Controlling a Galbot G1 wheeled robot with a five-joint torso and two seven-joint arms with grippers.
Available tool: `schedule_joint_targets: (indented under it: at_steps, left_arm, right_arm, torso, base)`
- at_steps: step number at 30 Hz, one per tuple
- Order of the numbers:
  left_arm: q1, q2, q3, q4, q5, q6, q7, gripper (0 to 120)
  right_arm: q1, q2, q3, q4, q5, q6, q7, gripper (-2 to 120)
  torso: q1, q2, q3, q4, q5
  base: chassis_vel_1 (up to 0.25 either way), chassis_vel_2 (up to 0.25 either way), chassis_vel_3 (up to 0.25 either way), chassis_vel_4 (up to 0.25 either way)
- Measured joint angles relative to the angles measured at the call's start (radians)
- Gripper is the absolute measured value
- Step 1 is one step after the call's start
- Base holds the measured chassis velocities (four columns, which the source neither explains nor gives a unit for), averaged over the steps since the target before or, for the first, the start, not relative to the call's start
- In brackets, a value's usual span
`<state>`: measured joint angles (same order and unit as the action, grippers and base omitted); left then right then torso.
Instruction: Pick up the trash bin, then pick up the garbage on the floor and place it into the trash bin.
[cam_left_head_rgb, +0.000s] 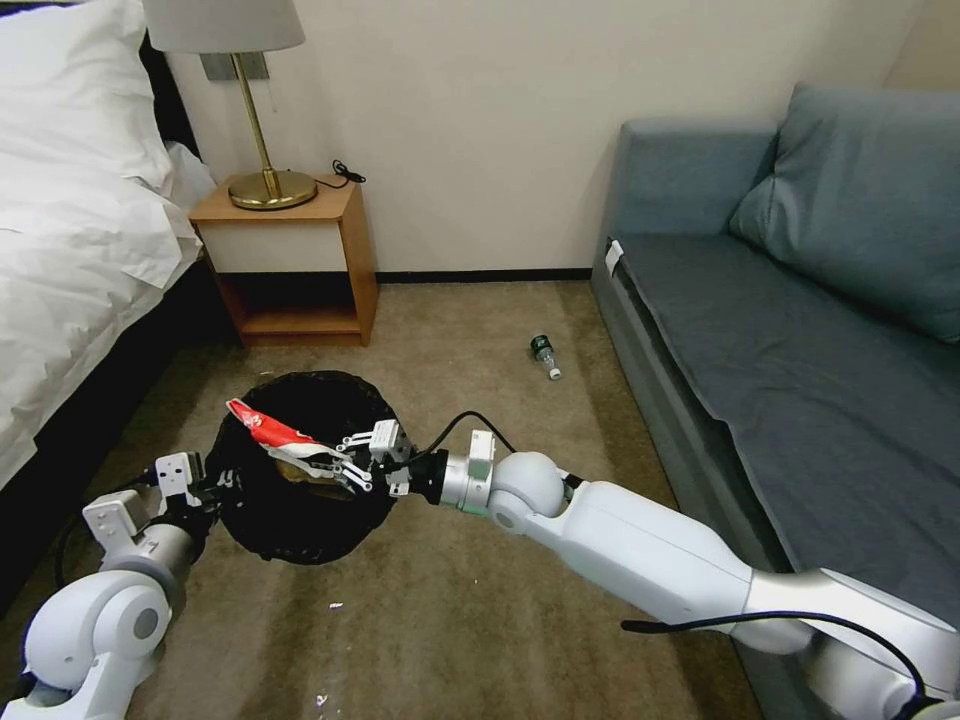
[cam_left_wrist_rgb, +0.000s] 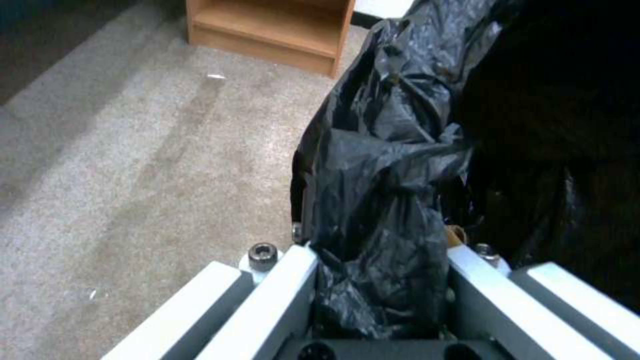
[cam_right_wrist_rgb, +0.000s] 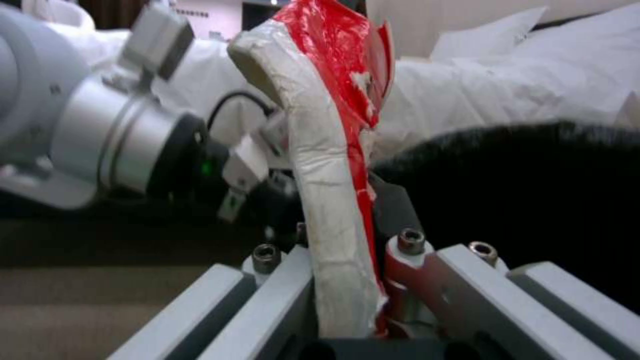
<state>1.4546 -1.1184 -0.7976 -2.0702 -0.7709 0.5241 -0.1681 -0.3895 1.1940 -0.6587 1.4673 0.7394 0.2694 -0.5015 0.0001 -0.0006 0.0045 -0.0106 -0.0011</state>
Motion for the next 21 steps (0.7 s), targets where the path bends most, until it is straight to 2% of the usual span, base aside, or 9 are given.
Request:
schedule_joint_targets:
  at_steps: [6,8,10,11,13,14,16,20,21]
  left_arm:
    - [0.001,-0.004,0.010,-0.009,0.004,0.001,0.000,0]
    - [0.001,-0.004,0.011,-0.013,0.004,0.001,0.000,0]
    - [0.001,-0.004,0.014,-0.018,0.004,0.004,-0.001,0]
    - [0.001,-0.004,0.014,-0.018,0.004,0.004,-0.001,0]
    - [0.002,-0.003,0.014,-0.018,0.005,0.005,-0.003,0]
    - [0.002,-0.003,0.014,-0.018,0.005,0.005,-0.003,0]
    - [0.003,-0.002,0.014,-0.021,0.005,0.006,-0.004,0]
    - [0.005,-0.003,0.014,-0.023,0.005,0.007,-0.005,0]
    - [0.007,-0.004,0.014,-0.024,0.006,0.007,-0.005,0]
  right_arm:
    - [-0.006,0.002,-0.002,-0.035,-0.038,0.017,0.010,0]
    - [-0.006,0.004,-0.002,-0.039,-0.042,0.019,0.015,4]
    - [-0.006,0.011,-0.001,-0.047,-0.053,0.020,0.028,13]
    - [-0.006,0.011,-0.001,-0.047,-0.053,0.020,0.028,13]
    - [-0.003,0.015,-0.001,-0.048,-0.058,0.021,0.043,26]
    - [-0.003,0.015,-0.001,-0.048,-0.058,0.021,0.043,26]
    - [0.005,0.015,-0.001,-0.045,-0.061,0.021,0.051,36]
    - [0.011,0.017,-0.001,-0.044,-0.062,0.020,0.055,47]
    - [0.013,0.019,-0.003,-0.044,-0.062,0.020,0.064,53]
  torso:
    - [0.000,0.000,0.000,0.0001,0.0000]
    - [0.000,0.000,0.000,0.0001,0.0000]
    - [0.000,0.000,0.000,0.0001,0.0000]
    - [0.000,0.000,0.000,0.0001,0.0000]
    - [0.000,0.000,0.000,0.0005,0.0000]
    - [0.000,0.000,0.000,0.0005,0.0000]
    - [0.000,0.000,0.000,0.0002,0.0000]
    - [0.000,0.000,0.000,0.0003,0.0000]
    - [0.000,0.000,0.000,0.0002,0.0000]
  base:
    - [0.000,0.000,0.000,0.000]
    - [0.000,0.000,0.000,0.000]
    - [0.000,0.000,0.000,0.000]
    - [0.000,0.000,0.000,0.000]
    - [0.000,0.000,0.000,0.000]
    - [0.000,0.000,0.000,0.000]
    - [0.000,0.000,0.000,0.000]
    - [0.000,0.000,0.000,0.000]
    - [0.000,0.000,0.000,0.000]
